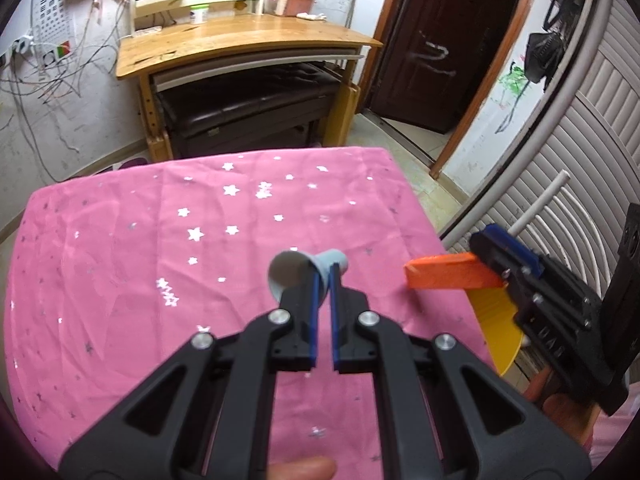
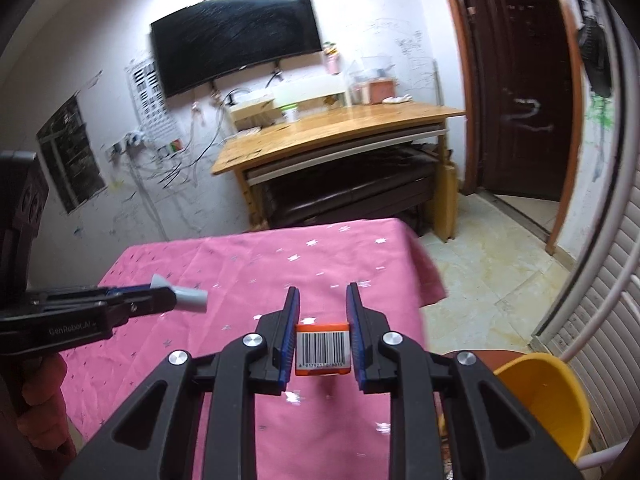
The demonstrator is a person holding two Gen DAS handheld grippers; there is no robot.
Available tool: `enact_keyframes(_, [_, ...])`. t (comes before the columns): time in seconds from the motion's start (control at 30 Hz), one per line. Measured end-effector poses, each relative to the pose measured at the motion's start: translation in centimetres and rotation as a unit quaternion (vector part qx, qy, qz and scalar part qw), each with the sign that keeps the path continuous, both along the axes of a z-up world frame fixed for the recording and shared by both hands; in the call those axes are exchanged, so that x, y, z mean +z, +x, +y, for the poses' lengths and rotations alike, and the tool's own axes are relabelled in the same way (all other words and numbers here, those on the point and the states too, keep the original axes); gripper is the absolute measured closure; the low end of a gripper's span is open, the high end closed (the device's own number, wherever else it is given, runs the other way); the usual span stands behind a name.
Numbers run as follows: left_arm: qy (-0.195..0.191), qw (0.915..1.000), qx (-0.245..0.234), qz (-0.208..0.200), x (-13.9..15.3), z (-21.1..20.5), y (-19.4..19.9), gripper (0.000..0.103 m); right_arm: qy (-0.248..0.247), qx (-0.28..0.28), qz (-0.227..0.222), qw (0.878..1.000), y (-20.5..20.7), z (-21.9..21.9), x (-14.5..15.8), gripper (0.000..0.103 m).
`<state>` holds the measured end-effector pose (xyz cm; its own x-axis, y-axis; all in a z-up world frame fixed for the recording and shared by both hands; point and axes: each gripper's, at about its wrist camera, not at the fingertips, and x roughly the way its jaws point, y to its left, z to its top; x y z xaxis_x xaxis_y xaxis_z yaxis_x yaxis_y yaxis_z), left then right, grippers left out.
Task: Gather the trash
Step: 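Carry the funnel and orange box over to the yellow bin, then open both tools over the yellow bin to drop funnel and box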
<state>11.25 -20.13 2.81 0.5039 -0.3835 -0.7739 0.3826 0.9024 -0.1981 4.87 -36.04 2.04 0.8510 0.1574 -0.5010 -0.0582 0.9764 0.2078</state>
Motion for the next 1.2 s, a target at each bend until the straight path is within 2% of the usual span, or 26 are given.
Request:
enact_keyframes(0.33, [0.008, 0.9987, -0.051, 0.001, -0.2, -5.3, -1.3, 0.1, 0.007, -0.096, -0.002, 0.995, -4.2, -8.2, -1.0, 0.086])
enact_keyframes(0.7, [0.019, 0.991, -0.132, 0.009, -1.1, -12.0, -4.3, 0.1, 0.025, -0.173, 0.053, 0.983, -6.5, -15.2, -7.2, 0.085])
enact_keyframes(0.87, [0.022, 0.9849, -0.171, 0.016, -1.5, -15.1, -5.8, 0.1, 0.037, -0.19, 0.076, 0.978, -6.5, -17.4, -9.4, 0.085])
enact_keyframes(1.1, [0.027, 0.9717, -0.23, 0.045, -3.0, -20.2, -7.8, 0.1, 0.059, -0.198, 0.081, 0.975, -7.0, -18.8, -9.9, 0.084])
enact_keyframes(1.2, [0.026, 0.9672, -0.245, 0.061, -3.7, -21.9, -8.1, 0.1, 0.075, -0.204, 0.079, 0.973, -7.6, -19.6, -10.1, 0.08])
